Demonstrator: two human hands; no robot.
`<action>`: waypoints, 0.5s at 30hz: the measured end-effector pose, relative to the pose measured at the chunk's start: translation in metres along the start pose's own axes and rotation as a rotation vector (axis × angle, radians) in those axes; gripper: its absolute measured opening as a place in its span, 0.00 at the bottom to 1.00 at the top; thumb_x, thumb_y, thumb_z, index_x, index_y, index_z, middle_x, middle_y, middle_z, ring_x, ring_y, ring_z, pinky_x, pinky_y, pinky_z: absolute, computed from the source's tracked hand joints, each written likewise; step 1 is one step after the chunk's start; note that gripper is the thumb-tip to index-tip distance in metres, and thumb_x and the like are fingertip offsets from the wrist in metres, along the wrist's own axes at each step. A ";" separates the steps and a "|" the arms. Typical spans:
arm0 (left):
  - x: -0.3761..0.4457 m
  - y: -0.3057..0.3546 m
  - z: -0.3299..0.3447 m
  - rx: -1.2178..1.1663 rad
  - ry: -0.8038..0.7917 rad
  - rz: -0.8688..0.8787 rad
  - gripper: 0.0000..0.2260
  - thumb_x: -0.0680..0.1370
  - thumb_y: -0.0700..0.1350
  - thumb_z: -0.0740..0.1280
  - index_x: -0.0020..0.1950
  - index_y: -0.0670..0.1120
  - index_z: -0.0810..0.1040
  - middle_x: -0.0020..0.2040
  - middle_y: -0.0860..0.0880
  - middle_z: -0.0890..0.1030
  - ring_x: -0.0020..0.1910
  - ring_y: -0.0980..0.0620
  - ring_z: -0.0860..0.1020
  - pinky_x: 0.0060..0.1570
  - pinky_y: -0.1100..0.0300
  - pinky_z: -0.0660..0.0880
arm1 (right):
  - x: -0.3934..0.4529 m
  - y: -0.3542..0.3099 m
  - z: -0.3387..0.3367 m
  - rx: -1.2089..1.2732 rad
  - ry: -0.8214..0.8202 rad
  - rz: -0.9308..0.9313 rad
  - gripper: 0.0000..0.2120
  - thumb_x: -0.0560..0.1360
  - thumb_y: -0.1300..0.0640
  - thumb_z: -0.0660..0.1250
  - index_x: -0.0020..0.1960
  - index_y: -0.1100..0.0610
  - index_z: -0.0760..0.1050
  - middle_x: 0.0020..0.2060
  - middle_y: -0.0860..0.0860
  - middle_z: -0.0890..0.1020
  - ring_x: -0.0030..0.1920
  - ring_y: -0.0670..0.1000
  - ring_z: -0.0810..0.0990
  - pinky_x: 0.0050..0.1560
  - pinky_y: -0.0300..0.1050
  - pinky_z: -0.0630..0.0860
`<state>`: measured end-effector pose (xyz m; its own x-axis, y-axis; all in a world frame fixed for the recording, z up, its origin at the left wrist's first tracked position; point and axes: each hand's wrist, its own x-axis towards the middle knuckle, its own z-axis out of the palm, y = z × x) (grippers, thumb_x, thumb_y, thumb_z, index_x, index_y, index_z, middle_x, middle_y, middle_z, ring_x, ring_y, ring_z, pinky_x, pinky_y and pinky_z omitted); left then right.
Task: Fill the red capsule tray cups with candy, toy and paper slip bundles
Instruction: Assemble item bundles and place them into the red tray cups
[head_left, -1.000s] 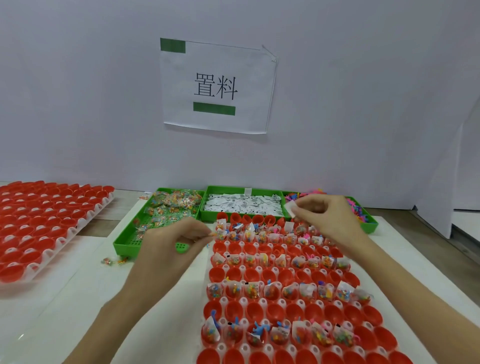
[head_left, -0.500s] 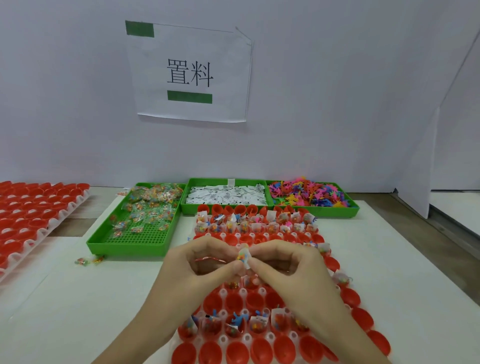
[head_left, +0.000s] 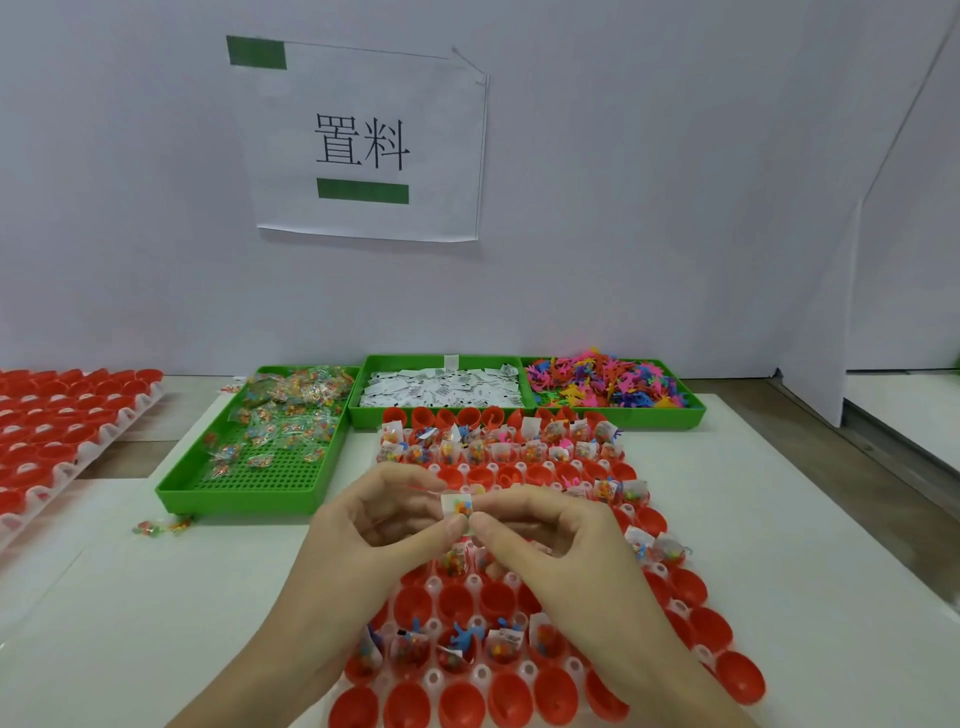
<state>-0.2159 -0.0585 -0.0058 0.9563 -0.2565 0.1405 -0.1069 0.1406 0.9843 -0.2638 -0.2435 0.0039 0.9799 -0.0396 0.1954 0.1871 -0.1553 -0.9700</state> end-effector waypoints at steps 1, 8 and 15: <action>-0.001 0.001 0.000 -0.011 -0.002 -0.003 0.16 0.67 0.42 0.81 0.53 0.46 0.83 0.43 0.42 0.85 0.42 0.50 0.84 0.45 0.65 0.80 | 0.000 0.000 0.000 0.007 0.008 -0.004 0.04 0.77 0.55 0.74 0.50 0.48 0.86 0.43 0.48 0.88 0.44 0.48 0.86 0.49 0.39 0.81; -0.005 0.014 0.000 0.141 -0.074 0.051 0.09 0.69 0.46 0.80 0.47 0.47 0.87 0.42 0.44 0.87 0.42 0.49 0.86 0.43 0.67 0.80 | 0.001 0.002 0.000 -0.052 0.029 -0.087 0.06 0.77 0.59 0.73 0.51 0.51 0.86 0.42 0.49 0.87 0.43 0.49 0.86 0.47 0.41 0.82; -0.005 0.018 -0.003 0.168 -0.063 0.071 0.08 0.69 0.47 0.79 0.45 0.48 0.87 0.41 0.44 0.87 0.41 0.49 0.86 0.41 0.67 0.80 | 0.006 -0.002 -0.007 -0.100 -0.078 -0.096 0.06 0.78 0.56 0.72 0.52 0.48 0.85 0.43 0.48 0.87 0.43 0.49 0.86 0.46 0.40 0.82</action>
<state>-0.2219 -0.0522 0.0108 0.9263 -0.3117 0.2118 -0.2227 0.0007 0.9749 -0.2584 -0.2505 0.0078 0.9611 0.0562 0.2706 0.2759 -0.2525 -0.9274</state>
